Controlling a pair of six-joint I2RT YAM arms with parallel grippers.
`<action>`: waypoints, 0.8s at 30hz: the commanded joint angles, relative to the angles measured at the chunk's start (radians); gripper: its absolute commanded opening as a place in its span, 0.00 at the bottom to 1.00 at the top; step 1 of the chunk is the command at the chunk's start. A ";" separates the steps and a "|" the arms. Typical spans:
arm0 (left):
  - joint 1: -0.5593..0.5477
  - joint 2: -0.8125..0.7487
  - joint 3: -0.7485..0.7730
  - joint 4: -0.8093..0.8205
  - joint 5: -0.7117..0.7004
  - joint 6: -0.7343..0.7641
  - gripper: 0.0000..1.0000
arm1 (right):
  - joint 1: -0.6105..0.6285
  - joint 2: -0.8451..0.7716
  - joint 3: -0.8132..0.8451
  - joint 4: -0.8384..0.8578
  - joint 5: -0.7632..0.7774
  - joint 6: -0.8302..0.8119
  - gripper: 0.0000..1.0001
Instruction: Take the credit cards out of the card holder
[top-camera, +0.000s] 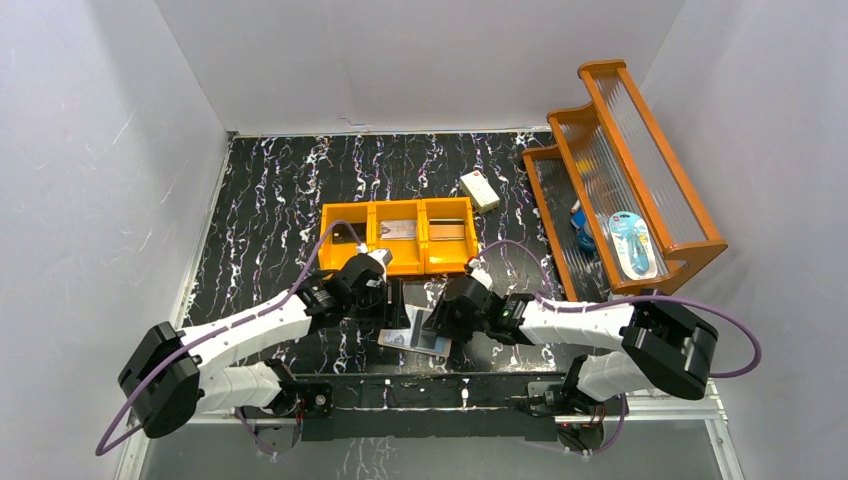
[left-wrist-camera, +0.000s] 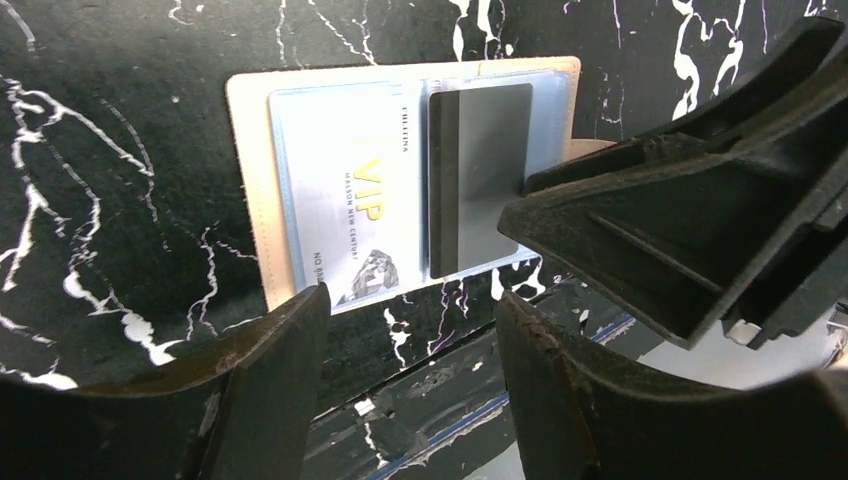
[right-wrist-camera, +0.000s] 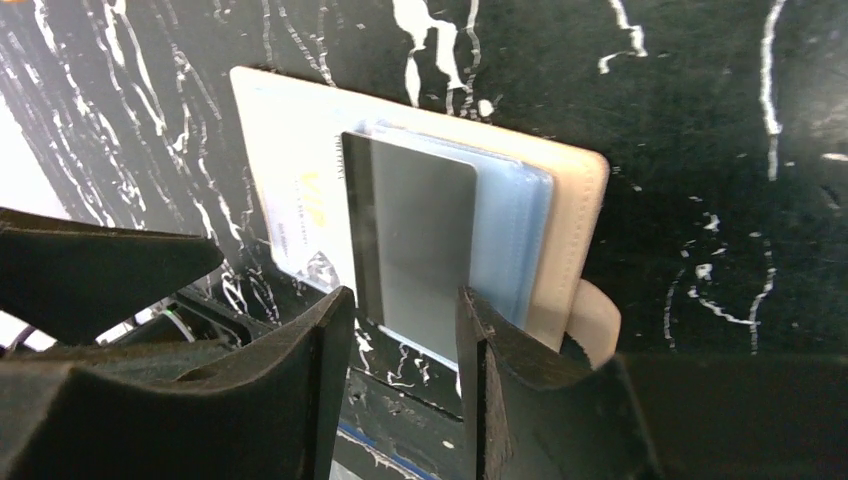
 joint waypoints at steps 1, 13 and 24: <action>-0.003 0.045 0.053 0.042 0.061 0.014 0.61 | -0.027 0.024 -0.025 -0.001 -0.012 0.035 0.49; -0.001 0.204 0.083 0.126 0.100 0.015 0.61 | -0.069 0.019 -0.125 -0.023 -0.029 0.163 0.46; 0.009 0.270 0.027 0.225 0.183 -0.073 0.60 | -0.088 0.021 -0.179 0.016 -0.061 0.197 0.44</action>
